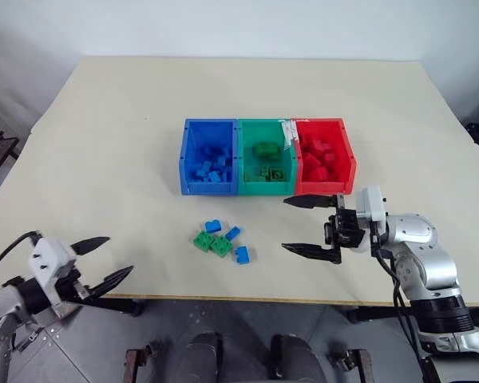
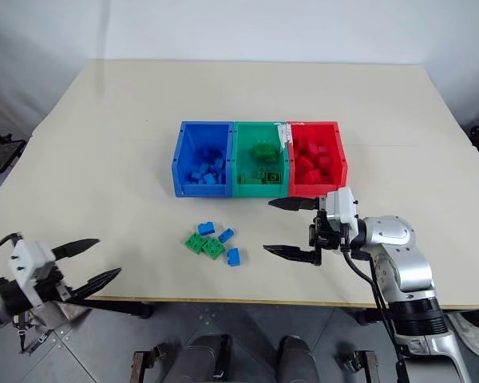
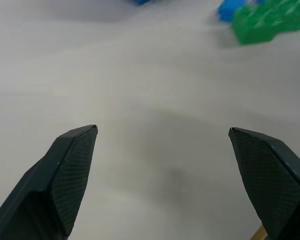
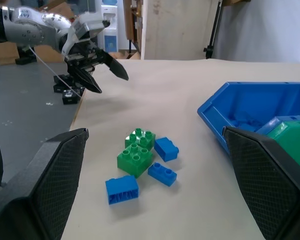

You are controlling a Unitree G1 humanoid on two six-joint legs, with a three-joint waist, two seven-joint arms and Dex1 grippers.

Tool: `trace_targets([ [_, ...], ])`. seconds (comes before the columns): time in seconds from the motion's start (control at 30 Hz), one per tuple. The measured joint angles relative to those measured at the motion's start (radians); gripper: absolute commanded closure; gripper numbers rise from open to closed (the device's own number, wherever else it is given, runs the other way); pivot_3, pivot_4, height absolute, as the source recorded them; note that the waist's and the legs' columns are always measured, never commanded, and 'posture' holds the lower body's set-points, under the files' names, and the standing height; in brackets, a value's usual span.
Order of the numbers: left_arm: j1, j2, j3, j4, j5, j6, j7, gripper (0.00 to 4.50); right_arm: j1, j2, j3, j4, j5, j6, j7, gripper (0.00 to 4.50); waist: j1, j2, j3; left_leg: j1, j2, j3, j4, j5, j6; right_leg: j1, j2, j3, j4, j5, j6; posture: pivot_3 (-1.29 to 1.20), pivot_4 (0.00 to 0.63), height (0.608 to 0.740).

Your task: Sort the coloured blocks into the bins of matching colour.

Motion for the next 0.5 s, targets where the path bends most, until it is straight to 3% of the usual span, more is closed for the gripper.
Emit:
trace_targets([
  [0.1,-0.092,0.022,-0.092,-0.132,-0.032,0.123,0.029,0.03,0.035,-0.046,-0.044,0.028,-0.01,-0.017,0.0,0.0,-0.003,0.0,0.0,0.0,0.0,0.0,0.0,0.0,0.0,0.0,0.0,0.0,0.001,0.0,0.0,0.0,0.15,0.74],
  [0.3,-0.364,0.081,-0.409,-0.32,0.014,0.441,0.128,0.03,0.152,-0.145,-0.159,0.092,-0.04,-0.067,0.0,0.0,-0.004,0.0,0.0,0.0,0.0,0.002,0.0,0.0,0.0,0.0,0.003,0.0,0.004,0.0,0.0,0.0,0.15,0.74],
  [0.5,-0.716,0.039,-0.672,-0.361,0.035,0.807,0.203,0.03,0.283,-0.18,-0.253,0.075,-0.043,-0.087,-0.017,0.0,-0.002,0.0,0.0,0.0,0.0,0.003,0.001,0.001,0.0,0.0,0.005,0.001,0.004,0.0,0.0,0.0,0.15,0.74],
])
